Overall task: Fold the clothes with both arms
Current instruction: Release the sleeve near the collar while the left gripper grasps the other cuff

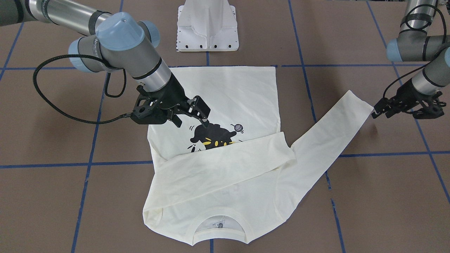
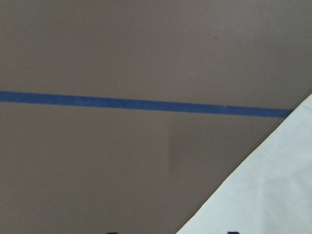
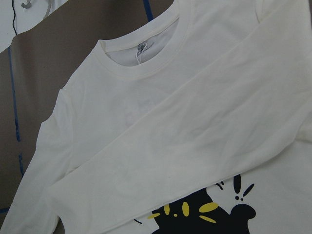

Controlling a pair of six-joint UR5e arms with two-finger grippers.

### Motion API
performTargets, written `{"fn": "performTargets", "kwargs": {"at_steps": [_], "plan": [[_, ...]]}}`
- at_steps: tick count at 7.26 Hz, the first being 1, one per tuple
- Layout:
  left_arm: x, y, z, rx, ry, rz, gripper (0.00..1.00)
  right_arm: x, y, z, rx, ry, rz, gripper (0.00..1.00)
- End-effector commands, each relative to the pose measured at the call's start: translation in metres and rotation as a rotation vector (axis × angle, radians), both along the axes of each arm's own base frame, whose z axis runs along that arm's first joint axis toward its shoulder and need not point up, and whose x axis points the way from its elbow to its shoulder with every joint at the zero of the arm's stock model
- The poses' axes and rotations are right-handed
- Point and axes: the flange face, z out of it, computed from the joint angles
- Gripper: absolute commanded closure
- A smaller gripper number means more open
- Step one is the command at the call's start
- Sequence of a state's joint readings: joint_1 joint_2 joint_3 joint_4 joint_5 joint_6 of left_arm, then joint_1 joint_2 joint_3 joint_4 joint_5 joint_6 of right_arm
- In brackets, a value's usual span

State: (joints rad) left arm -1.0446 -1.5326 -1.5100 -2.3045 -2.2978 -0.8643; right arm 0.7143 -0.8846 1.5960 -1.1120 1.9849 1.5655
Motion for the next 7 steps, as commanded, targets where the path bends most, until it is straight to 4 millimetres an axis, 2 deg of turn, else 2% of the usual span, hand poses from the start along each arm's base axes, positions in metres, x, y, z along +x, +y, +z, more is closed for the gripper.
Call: {"fn": "performTargets", "kwargs": {"at_steps": [1, 2, 3, 7], "plan": [[0.009, 0.016, 0.009, -0.041, 0.018, 0.05, 0.37, 0.004, 0.001, 0.005, 0.002, 0.002, 0.004, 0.01], [0.007, 0.019, 0.014, -0.049, 0.013, 0.052, 0.37, 0.006, 0.002, 0.003, 0.006, -0.001, 0.005, 0.01], [0.008, 0.024, 0.018, -0.047, 0.008, 0.062, 0.46, 0.005, 0.002, 0.004, 0.005, 0.0, 0.005, 0.01], [0.014, 0.03, 0.022, -0.051, 0.002, 0.08, 0.48, 0.005, 0.002, 0.005, 0.003, 0.001, 0.004, 0.01]]}}
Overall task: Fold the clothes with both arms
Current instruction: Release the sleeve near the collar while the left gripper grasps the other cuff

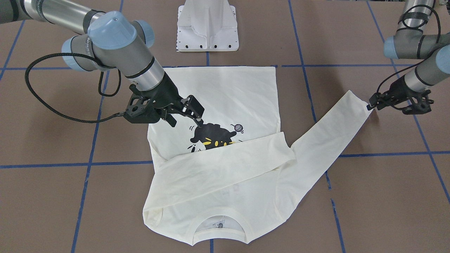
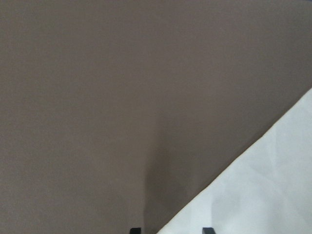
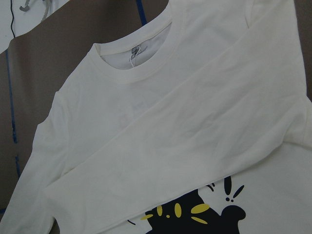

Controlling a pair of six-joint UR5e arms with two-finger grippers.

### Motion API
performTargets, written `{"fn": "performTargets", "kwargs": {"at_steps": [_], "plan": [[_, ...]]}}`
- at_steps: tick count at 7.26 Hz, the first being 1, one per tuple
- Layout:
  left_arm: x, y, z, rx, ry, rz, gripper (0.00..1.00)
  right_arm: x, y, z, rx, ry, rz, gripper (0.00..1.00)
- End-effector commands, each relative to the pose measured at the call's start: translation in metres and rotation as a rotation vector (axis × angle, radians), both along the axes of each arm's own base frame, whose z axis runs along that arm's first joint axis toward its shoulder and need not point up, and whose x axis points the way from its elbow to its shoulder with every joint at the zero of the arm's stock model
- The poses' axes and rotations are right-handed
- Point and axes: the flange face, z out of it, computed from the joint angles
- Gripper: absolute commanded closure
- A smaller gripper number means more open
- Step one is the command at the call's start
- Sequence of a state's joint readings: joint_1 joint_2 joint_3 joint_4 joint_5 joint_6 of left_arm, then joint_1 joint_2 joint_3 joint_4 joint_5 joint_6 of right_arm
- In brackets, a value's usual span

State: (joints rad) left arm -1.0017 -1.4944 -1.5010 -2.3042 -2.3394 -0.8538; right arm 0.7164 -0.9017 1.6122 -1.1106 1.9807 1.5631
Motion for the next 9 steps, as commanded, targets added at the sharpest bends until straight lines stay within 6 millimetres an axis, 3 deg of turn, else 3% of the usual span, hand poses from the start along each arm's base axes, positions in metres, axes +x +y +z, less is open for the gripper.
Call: {"fn": "performTargets", "kwargs": {"at_steps": [1, 3, 4, 6, 7, 8, 9], "plan": [[0.006, 0.004, 0.001, -0.001, -0.003, 0.015, 0.48, 0.0, 0.0, 0.0, -0.001, 0.0, -0.001, 0.01], [0.009, 0.005, 0.002, -0.002, -0.003, 0.023, 0.53, 0.0, 0.001, 0.007, -0.008, 0.005, -0.007, 0.01], [0.01, 0.005, 0.0, -0.003, -0.002, 0.024, 1.0, 0.0, 0.001, 0.007, -0.008, 0.005, -0.007, 0.01], [0.011, 0.006, -0.005, 0.009, 0.009, 0.03, 1.0, 0.001, 0.001, 0.013, -0.013, 0.011, -0.004, 0.01], [0.013, 0.005, -0.028, 0.038, 0.035, 0.033, 1.0, 0.002, 0.001, 0.014, -0.015, 0.011, -0.008, 0.01], [0.021, 0.007, -0.078, 0.039, 0.163, 0.102, 1.0, 0.017, 0.007, 0.013, -0.005, -0.002, -0.005, 0.01], [0.034, -0.001, -0.131, 0.0, 0.27, 0.135, 1.0, 0.052, 0.018, 0.038, -0.001, 0.001, -0.012, 0.01]]}}
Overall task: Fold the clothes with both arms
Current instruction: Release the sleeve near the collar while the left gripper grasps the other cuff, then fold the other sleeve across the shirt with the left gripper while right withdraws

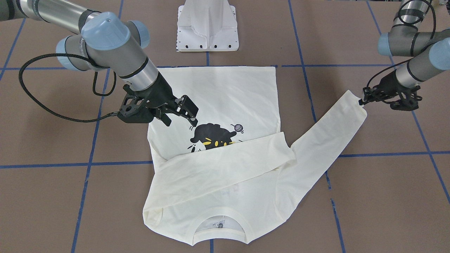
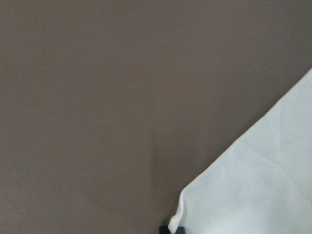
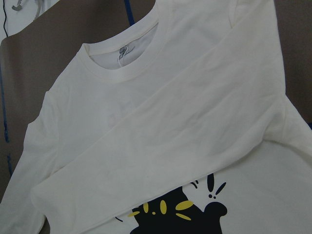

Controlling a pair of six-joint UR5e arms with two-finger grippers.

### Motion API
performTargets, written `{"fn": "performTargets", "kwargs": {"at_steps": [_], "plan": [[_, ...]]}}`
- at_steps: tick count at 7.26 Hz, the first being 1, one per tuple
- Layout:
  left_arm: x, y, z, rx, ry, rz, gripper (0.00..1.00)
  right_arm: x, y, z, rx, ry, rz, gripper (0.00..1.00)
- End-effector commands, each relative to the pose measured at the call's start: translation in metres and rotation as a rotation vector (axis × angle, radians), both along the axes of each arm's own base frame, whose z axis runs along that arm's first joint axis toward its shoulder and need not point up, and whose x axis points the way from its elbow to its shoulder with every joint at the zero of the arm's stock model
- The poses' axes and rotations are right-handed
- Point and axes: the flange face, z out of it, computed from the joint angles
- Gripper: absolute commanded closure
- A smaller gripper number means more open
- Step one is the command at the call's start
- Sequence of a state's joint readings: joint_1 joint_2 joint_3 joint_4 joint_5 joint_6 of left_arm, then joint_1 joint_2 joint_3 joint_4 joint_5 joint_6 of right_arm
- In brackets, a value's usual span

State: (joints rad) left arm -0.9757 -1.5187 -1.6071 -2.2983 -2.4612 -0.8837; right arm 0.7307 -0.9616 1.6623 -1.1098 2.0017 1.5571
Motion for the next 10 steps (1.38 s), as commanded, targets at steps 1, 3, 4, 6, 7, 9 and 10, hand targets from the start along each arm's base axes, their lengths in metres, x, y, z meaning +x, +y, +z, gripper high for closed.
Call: {"fn": "performTargets", "kwargs": {"at_steps": [1, 3, 4, 6, 7, 9, 10], "plan": [[0.035, -0.04, -0.13, -0.1, 0.173, -0.018, 1.0, 0.069, 0.009, 0.042, 0.031, 0.01, -0.045, 0.01], [0.094, -0.114, -0.279, -0.182, 0.267, -0.113, 1.0, 0.163, 0.0, 0.111, 0.041, 0.049, -0.094, 0.01], [0.129, -0.142, -0.353, -0.189, 0.302, -0.183, 1.0, 0.193, 0.008, 0.14, 0.05, 0.081, -0.087, 0.01], [0.212, -0.175, -0.456, -0.129, 0.329, -0.28, 1.0, 0.229, 0.015, 0.177, 0.058, 0.13, -0.074, 0.0], [0.269, -0.168, -0.484, -0.099, 0.321, -0.31, 1.0, 0.245, 0.017, 0.191, 0.068, 0.151, -0.068, 0.0], [0.349, -0.145, -0.521, -0.057, 0.324, -0.34, 1.0, 0.277, 0.025, 0.214, 0.101, 0.19, -0.067, 0.0], [0.379, -0.14, -0.515, -0.032, 0.336, -0.367, 1.0, 0.283, 0.028, 0.22, 0.101, 0.194, -0.068, 0.0]]}}
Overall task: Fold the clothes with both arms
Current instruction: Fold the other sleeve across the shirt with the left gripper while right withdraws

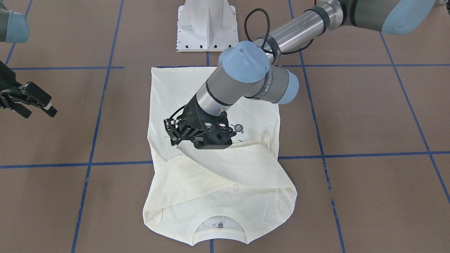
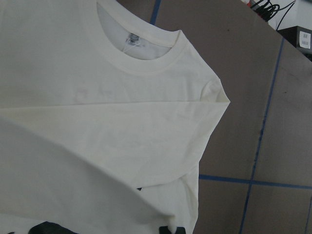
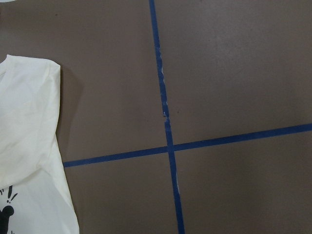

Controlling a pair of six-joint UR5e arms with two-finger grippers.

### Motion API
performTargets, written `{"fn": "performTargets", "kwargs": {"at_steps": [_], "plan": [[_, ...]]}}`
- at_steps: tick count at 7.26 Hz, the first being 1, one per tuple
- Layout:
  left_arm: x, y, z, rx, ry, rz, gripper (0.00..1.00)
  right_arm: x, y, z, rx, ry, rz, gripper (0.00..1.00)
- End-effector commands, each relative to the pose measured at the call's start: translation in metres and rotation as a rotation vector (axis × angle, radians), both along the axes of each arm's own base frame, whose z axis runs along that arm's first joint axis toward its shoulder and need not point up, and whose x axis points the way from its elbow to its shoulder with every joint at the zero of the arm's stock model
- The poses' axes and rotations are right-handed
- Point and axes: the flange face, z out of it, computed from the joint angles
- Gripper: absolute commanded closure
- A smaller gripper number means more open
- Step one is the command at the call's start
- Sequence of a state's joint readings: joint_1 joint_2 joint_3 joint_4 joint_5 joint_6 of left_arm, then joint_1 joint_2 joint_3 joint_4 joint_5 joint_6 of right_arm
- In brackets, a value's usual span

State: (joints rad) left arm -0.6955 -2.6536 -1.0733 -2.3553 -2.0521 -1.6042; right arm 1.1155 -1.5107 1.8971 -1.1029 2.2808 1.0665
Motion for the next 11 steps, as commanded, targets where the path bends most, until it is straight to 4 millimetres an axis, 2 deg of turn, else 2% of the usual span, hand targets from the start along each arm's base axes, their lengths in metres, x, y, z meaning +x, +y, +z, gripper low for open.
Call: {"fn": "performTargets", "kwargs": {"at_steps": [1, 2, 4, 6, 7, 8, 9, 10, 11], "plan": [[0.06, 0.011, 0.002, 0.037, 0.008, -0.055, 1.0, 0.016, 0.005, 0.013, 0.0, 0.012, 0.003, 0.0], [0.064, 0.01, 0.005, 0.041, 0.011, -0.059, 1.0, 0.017, 0.006, 0.015, -0.005, 0.013, 0.002, 0.0], [0.086, 0.008, -0.005, 0.054, 0.014, -0.1, 1.0, 0.018, 0.006, 0.015, -0.005, 0.013, 0.004, 0.0], [0.085, 0.007, -0.01, 0.064, 0.03, -0.105, 0.49, 0.017, 0.007, 0.015, -0.008, 0.011, 0.003, 0.0], [0.083, 0.008, -0.015, 0.067, 0.035, -0.104, 0.43, 0.016, 0.004, 0.012, -0.016, 0.008, 0.015, 0.0], [0.073, 0.015, -0.034, 0.081, 0.065, -0.097, 0.37, 0.017, 0.006, 0.011, -0.018, 0.006, 0.013, 0.0], [0.052, 0.032, -0.032, 0.045, 0.037, -0.061, 0.37, 0.007, 0.012, 0.005, -0.039, -0.008, 0.01, 0.0], [0.026, 0.053, -0.015, 0.026, 0.015, -0.016, 0.37, -0.037, 0.027, -0.006, -0.13, -0.028, 0.014, 0.02], [0.0, 0.067, 0.019, 0.029, 0.016, -0.009, 0.38, -0.093, 0.06, -0.033, -0.161, -0.022, 0.073, 0.02]]}}
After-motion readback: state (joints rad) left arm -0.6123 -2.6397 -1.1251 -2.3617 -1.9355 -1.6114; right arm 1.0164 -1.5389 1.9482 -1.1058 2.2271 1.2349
